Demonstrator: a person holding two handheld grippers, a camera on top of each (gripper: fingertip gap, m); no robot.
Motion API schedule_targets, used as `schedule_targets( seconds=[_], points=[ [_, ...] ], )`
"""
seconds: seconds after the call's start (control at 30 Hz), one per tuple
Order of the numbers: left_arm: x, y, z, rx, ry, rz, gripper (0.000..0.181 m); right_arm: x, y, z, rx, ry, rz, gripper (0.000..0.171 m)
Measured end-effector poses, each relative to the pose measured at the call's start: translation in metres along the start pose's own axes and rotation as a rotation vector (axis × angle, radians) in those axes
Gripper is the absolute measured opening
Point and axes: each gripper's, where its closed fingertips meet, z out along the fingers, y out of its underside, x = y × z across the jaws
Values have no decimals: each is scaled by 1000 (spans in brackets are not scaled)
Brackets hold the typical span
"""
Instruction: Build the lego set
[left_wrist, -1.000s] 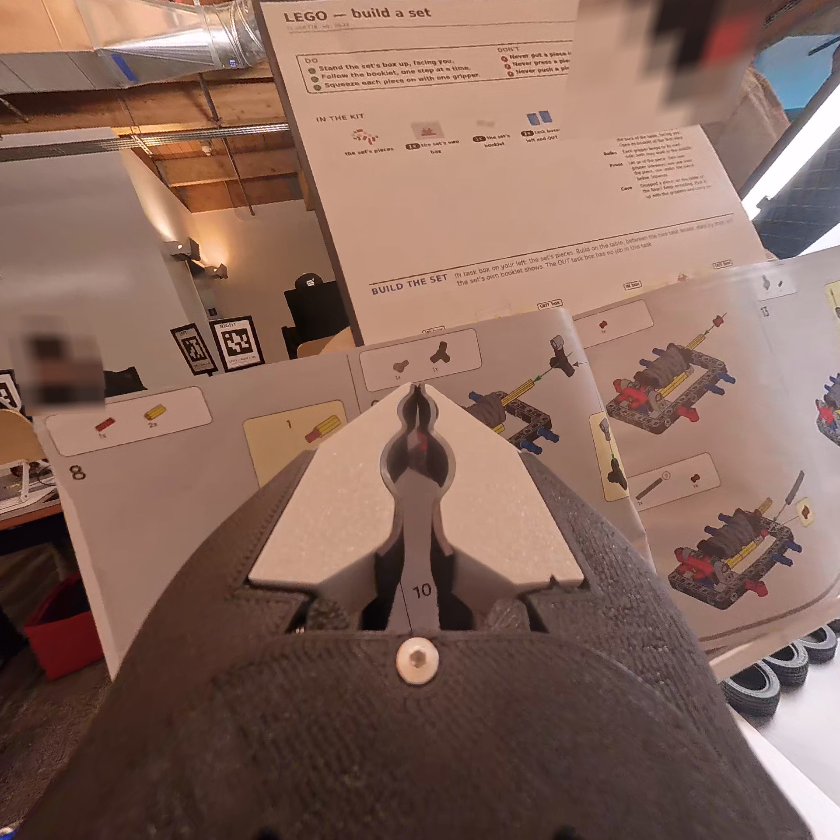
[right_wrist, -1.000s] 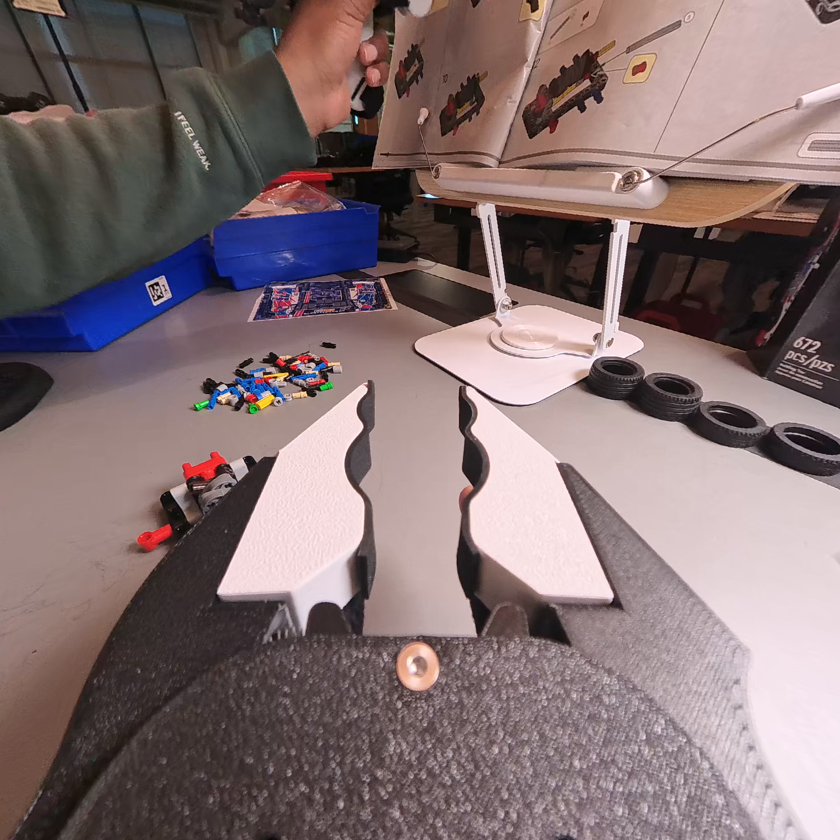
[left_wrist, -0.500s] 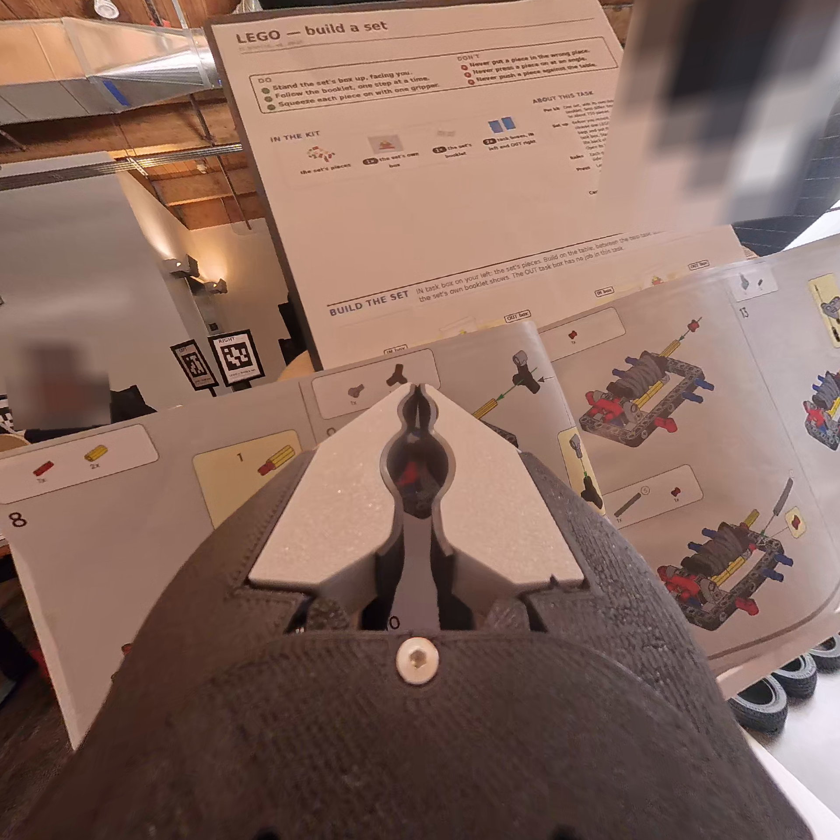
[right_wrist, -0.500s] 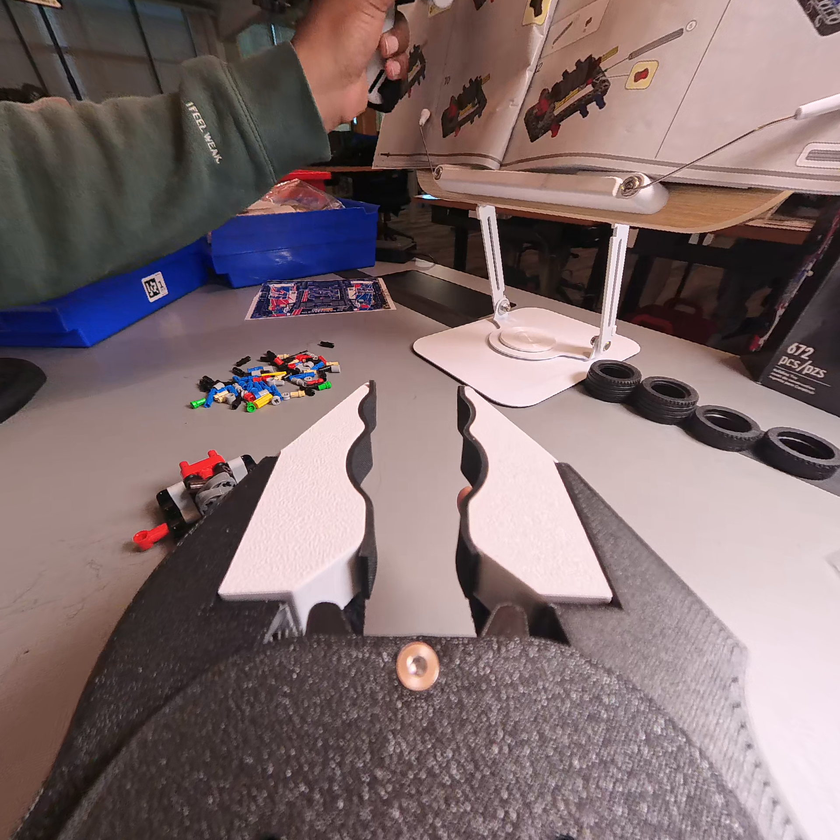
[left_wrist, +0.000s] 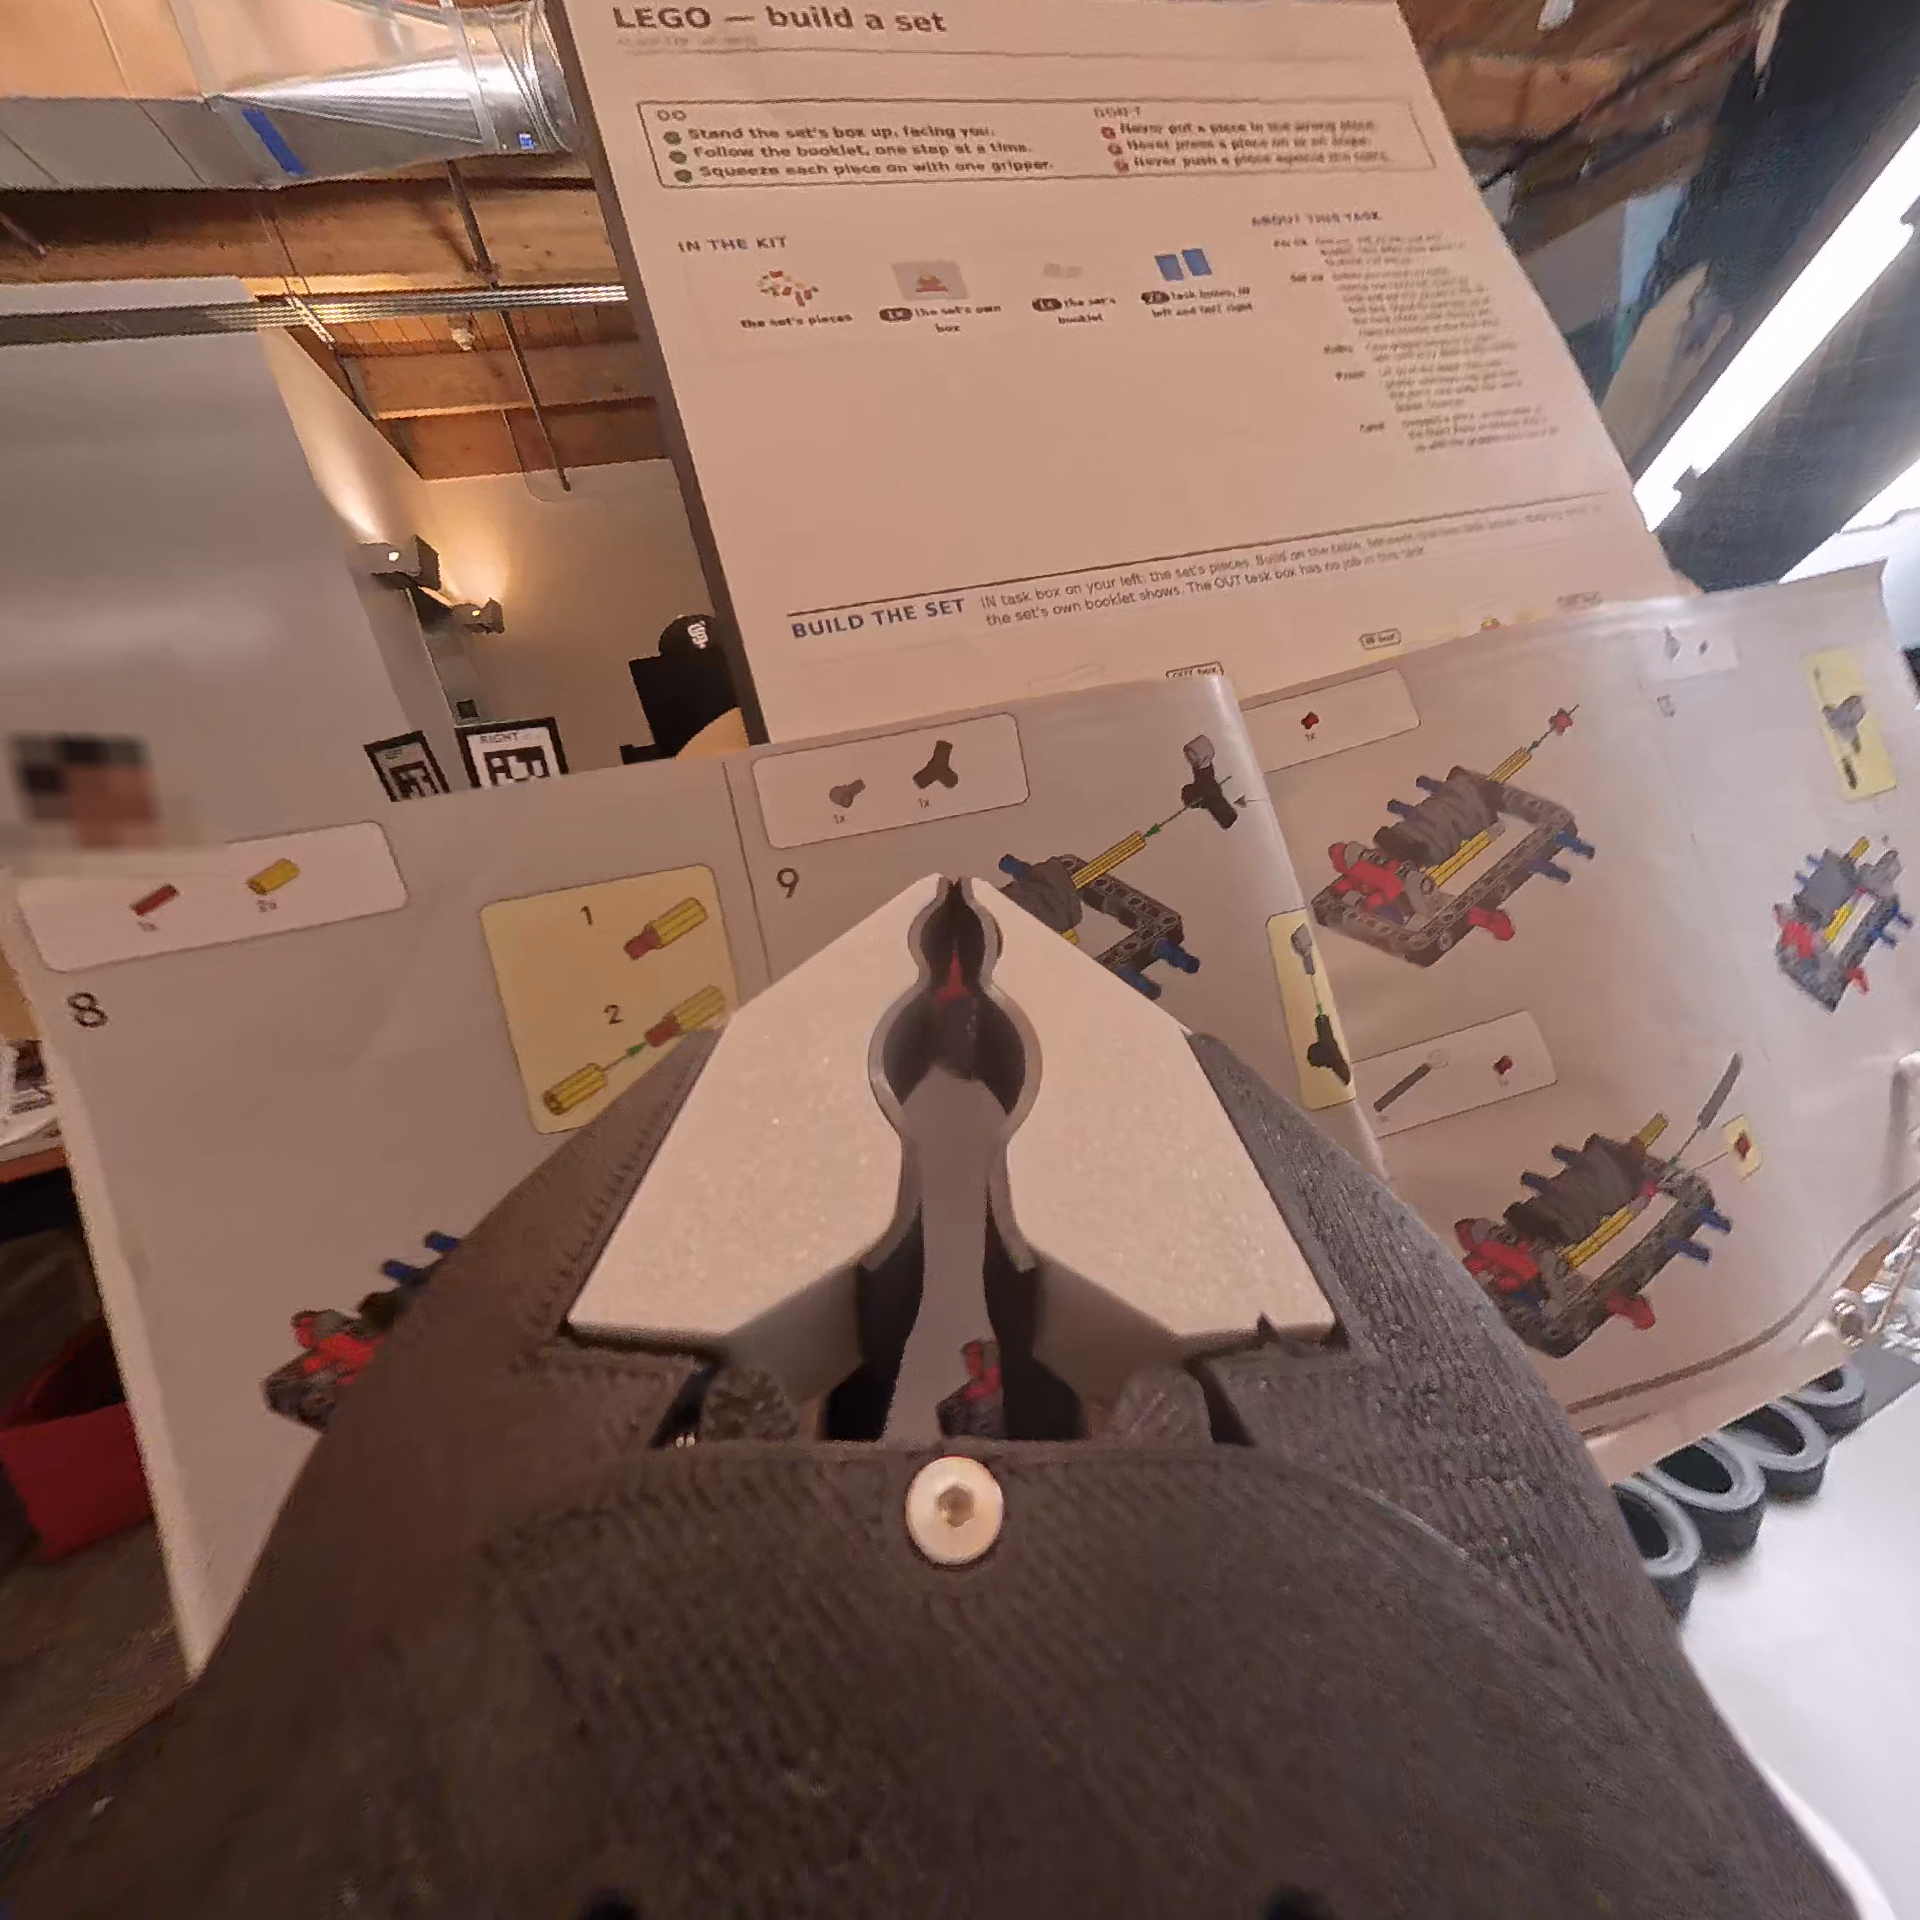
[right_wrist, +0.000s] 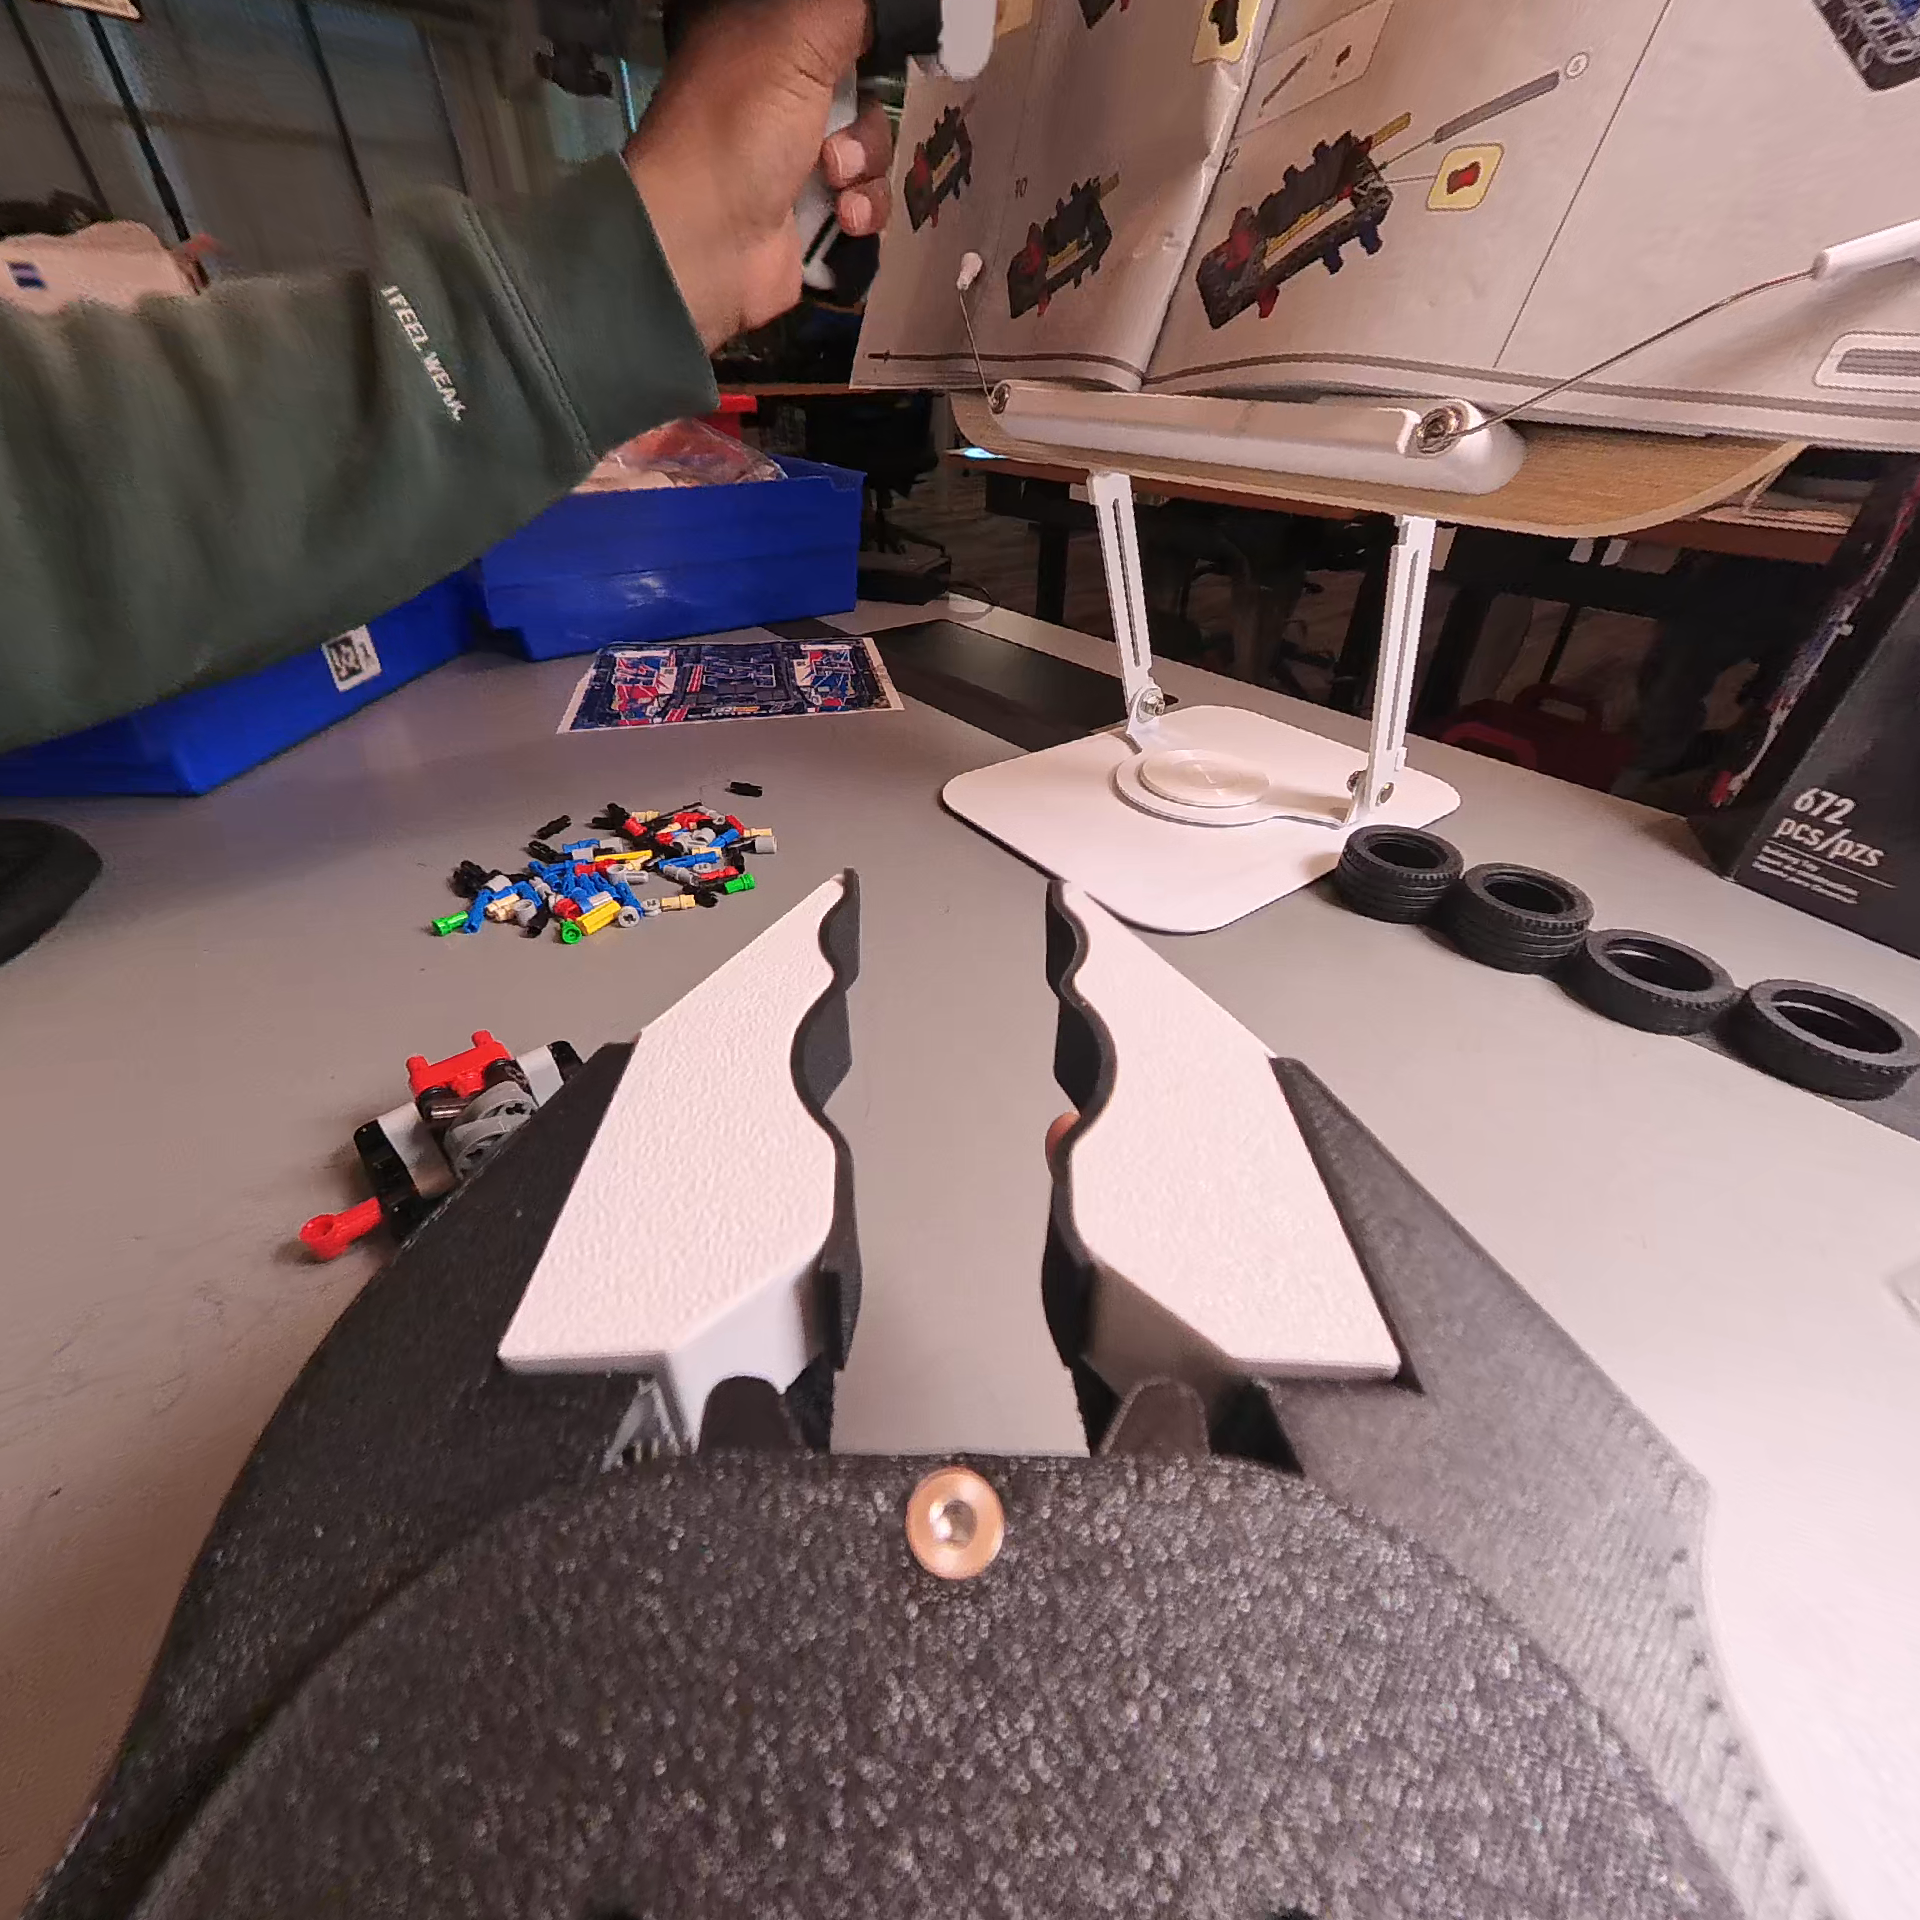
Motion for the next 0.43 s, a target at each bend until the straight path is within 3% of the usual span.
schedule_targets(
  seconds=[0.03,0.23,0.43],
  points=[
    [2,0,1,15,4,-24,0,1,0,0,4,5,0,34],
    [0,2,7,100,-4,-167,0,7,-12,-4,53,68,-29,35],
    [-9,2,6,176,23,-189,0,30,-20,-10,88,159,-26,39]
  ],
)
